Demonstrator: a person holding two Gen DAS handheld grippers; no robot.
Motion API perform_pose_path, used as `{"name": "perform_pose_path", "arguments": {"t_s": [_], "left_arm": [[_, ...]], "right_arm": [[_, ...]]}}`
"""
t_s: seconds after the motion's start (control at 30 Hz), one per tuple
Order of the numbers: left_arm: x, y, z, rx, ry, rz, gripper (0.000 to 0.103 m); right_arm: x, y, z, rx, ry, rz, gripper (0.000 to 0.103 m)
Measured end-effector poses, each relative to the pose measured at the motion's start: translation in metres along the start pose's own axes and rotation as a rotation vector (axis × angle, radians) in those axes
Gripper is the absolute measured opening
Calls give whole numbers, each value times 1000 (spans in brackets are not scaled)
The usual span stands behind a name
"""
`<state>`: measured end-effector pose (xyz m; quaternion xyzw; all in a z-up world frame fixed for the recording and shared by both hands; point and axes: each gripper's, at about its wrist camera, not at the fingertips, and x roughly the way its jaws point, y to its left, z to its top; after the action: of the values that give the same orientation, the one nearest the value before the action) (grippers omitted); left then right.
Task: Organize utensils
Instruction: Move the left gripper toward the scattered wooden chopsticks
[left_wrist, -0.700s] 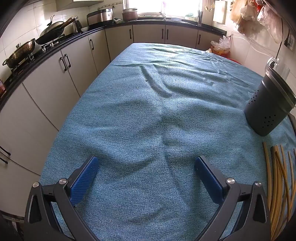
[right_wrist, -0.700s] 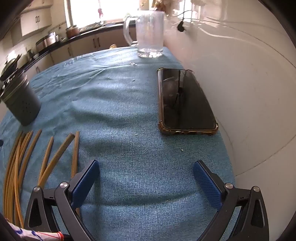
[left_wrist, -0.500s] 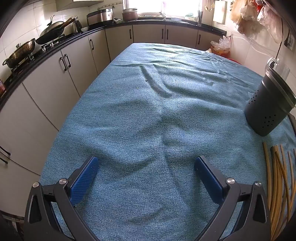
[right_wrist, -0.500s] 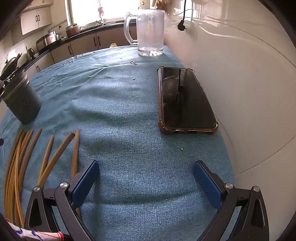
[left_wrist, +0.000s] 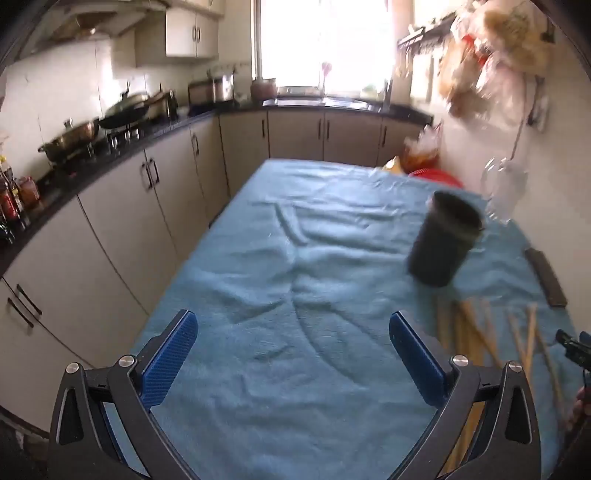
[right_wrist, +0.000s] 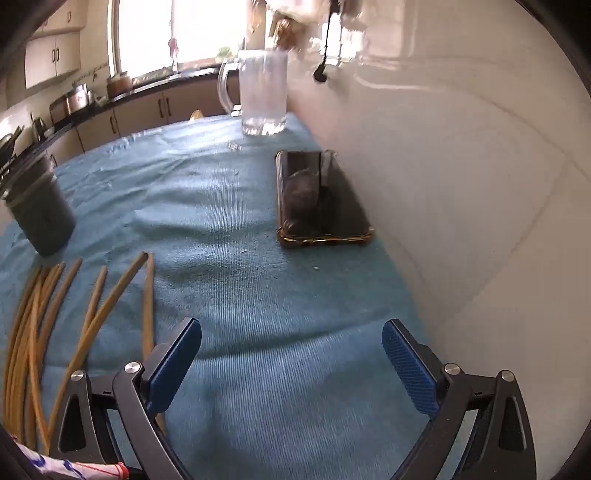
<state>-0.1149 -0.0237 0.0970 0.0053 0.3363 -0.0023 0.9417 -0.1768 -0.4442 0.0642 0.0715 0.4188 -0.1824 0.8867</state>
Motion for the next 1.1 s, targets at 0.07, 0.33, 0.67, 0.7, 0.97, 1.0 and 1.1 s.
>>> {"name": "perform_pose_path", "arguments": {"t_s": [0.07, 0.33, 0.67, 0.7, 0.97, 1.0, 1.1], "left_arm": [[-14, -6, -2, 2, -37, 8, 103], [-41, -17, -12, 1, -108, 17, 103], [-46, -24, -26, 21, -109, 4, 103], [-45, -25, -27, 22, -98, -5, 103], [-33, -35, -37, 69, -11, -22, 103], [-32, -34, -38, 70, -7, -25, 103], [-30, -35, -40, 76, 5, -25, 103]], "right_arm": [[-15, -1, -4, 19, -34, 9, 100], [-92, 17, -25, 126, -272, 61, 100], [-105, 63, -36, 39, -221, 154, 97], [-106, 65, -36, 43, -216, 166, 97], [-106, 68, -39, 50, -195, 182, 97], [-105, 68, -40, 52, -190, 180, 97], [-102, 67, -42, 59, -174, 180, 97]]}}
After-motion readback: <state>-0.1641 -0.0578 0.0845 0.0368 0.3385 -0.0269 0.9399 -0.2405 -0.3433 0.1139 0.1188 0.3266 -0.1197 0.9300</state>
